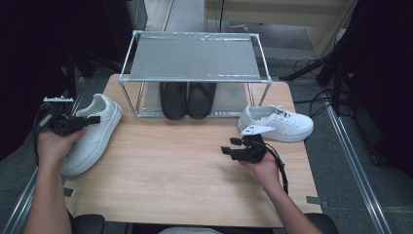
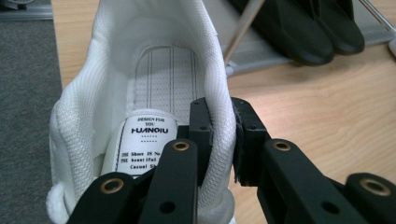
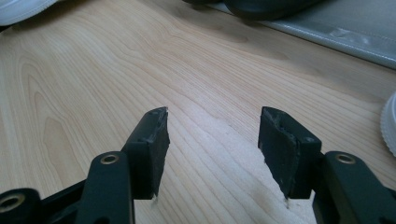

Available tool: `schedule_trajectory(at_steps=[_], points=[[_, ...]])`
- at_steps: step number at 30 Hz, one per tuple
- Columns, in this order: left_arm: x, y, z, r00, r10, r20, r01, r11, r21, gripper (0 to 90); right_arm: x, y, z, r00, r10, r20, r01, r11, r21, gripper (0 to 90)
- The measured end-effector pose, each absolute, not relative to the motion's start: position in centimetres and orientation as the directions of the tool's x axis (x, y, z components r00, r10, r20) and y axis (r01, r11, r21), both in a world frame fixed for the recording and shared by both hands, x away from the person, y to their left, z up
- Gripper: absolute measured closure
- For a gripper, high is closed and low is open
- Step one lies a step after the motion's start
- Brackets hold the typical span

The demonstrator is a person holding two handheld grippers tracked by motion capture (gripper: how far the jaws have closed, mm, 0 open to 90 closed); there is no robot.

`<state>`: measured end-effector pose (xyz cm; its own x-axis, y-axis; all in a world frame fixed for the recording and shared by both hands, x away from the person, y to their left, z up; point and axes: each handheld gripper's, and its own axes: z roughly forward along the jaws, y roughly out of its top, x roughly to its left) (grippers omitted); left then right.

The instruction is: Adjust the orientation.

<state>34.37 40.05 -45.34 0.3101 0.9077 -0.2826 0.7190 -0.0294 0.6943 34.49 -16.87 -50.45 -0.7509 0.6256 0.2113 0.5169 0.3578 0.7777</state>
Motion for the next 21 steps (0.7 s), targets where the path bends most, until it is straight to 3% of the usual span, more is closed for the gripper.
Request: schedule_trajectory(at_steps=[11,21], points=[[31.1,38.0,-44.4,0.309,0.903,-0.297,0.73,-0.025,0.683,80.9,35.3,-15.5,-50.2,-0.774,0.592,0.227,0.507,0.364,0.781,43.4],[28.7,34.6,-42.7,0.383,0.874,-0.298,0.713,-0.075,0.698,80.7,36.0,-14.4,-50.0,-0.796,0.56,0.229,0.493,0.38,0.782,43.2]])
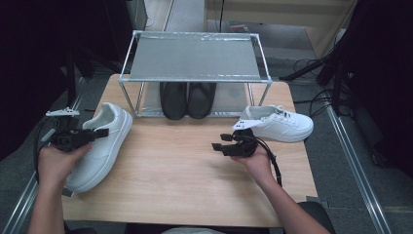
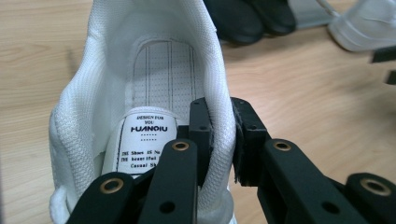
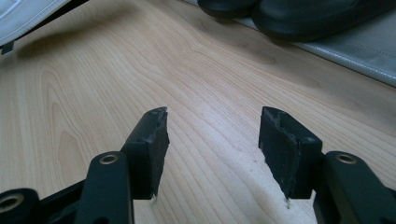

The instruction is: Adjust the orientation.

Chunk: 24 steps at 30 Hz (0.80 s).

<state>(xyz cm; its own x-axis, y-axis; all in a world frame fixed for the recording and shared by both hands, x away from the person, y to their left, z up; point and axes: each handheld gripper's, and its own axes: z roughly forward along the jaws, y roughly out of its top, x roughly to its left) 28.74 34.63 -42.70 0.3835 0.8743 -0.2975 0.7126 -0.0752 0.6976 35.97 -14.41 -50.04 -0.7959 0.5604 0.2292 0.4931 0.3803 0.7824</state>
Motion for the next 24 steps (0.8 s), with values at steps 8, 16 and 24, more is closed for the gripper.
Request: schedule_trajectory(at_steps=[8,16,24], points=[[28.2,31.0,-41.7,0.473,0.829,-0.299,0.691,-0.138,0.71,80.5,36.3,-14.0,-50.0,-0.796,0.558,0.233,0.494,0.377,0.783,43.1],[29.0,27.2,-42.3,0.522,0.804,-0.286,0.687,-0.198,0.699,80.5,36.2,-14.4,-49.9,-0.792,0.565,0.232,0.498,0.376,0.782,43.0],[30.2,22.7,-43.3,0.609,0.742,-0.28,0.669,-0.292,0.683,80.3,35.7,-15.1,-50.0,-0.78,0.583,0.228,0.508,0.376,0.775,42.6]])
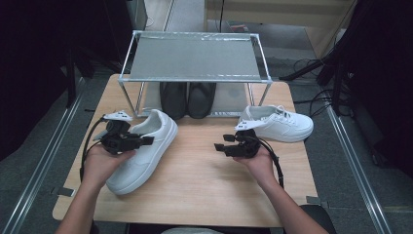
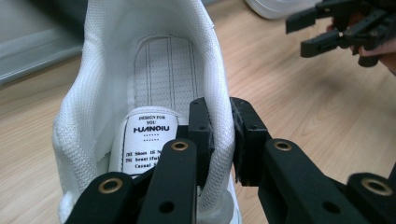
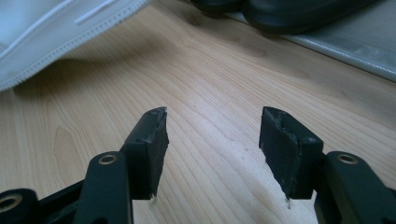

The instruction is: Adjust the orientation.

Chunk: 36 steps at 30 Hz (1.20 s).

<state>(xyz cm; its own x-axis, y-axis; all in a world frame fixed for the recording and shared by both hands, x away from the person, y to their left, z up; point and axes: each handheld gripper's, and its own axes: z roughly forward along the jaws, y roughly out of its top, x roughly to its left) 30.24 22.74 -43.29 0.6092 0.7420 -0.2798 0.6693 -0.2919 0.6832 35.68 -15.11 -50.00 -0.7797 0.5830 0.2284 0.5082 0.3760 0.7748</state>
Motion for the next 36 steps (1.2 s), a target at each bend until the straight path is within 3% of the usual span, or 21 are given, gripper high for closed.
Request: schedule_trajectory(at_steps=[18,22,30,36], points=[[31.9,12.6,-45.2,0.771,0.583,-0.254,0.581,-0.484,0.654,80.1,34.0,-17.7,-50.3,-0.735,0.641,0.219,0.525,0.335,0.783,42.6],[32.2,10.9,-46.5,0.789,0.545,-0.283,0.579,-0.509,0.636,80.0,33.7,-18.1,-50.3,-0.724,0.653,0.221,0.533,0.327,0.78,42.6],[32.9,11.1,-47.9,0.789,0.517,-0.331,0.585,-0.468,0.663,78.3,33.4,-18.2,-50.4,-0.723,0.657,0.215,0.531,0.329,0.781,42.6],[32.6,11.1,-47.5,0.793,0.539,-0.286,0.569,-0.485,0.664,71.0,32.9,-17.8,-50.0,-0.737,0.637,0.225,0.525,0.33,0.785,42.7]])
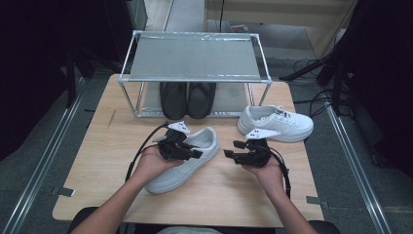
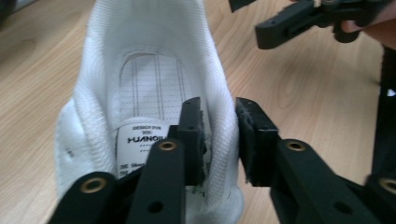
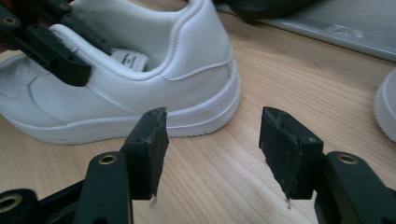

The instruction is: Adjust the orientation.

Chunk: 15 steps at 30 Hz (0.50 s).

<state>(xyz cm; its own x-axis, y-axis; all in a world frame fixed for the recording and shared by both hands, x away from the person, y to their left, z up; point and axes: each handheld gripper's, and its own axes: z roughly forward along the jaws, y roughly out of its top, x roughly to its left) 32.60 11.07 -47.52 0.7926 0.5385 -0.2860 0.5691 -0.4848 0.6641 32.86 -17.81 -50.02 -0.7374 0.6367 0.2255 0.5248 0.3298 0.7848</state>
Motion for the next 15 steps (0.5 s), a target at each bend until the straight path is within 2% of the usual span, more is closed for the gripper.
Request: schedule_trajectory(at_steps=[2,8,15], points=[[32.5,11.4,-47.2,0.784,0.547,-0.294,0.579,-0.472,0.665,65.5,32.6,-17.4,-49.9,-0.748,0.626,0.22,0.517,0.342,0.785,42.7],[31.6,12.9,-45.8,0.769,0.563,-0.302,0.589,-0.443,0.676,58.6,32.4,-16.9,-49.4,-0.765,0.608,0.21,0.495,0.347,0.797,43.8],[29.8,14.0,-45.0,0.758,0.596,-0.265,0.583,-0.438,0.685,59.1,32.5,-16.5,-48.6,-0.786,0.582,0.206,0.469,0.346,0.813,47.0]])
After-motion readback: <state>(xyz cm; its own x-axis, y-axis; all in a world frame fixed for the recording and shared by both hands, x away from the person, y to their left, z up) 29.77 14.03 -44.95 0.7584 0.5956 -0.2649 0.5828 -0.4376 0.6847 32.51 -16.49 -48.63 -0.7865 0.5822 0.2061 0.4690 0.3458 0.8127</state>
